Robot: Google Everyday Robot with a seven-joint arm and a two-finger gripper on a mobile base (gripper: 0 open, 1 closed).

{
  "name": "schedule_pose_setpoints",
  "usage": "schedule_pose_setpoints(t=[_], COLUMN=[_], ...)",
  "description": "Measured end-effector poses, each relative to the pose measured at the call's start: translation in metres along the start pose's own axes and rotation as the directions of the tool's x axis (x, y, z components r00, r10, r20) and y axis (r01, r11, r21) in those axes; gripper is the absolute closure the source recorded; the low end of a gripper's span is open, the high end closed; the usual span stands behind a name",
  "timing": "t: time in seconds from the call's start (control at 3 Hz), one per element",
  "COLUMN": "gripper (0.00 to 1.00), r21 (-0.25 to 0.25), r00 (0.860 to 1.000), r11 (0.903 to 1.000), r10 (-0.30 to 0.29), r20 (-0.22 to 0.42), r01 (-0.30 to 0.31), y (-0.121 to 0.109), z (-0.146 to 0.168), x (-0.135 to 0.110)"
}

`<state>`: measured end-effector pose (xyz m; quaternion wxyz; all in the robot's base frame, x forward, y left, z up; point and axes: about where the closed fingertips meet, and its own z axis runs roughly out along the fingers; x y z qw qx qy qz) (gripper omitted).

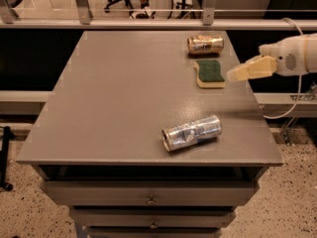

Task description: Move sponge near orange can

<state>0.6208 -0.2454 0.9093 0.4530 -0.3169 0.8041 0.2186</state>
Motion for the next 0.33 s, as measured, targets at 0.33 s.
schedule_pose_setpoints(t=[0.33], gripper=[0.00], r21=[0.000], r00=[0.998], r11=[0.9997], r10=[-0.023], r20=[0.056], r01=[0.024], y=[-0.0071], z=[-0.0224], x=[0.0085])
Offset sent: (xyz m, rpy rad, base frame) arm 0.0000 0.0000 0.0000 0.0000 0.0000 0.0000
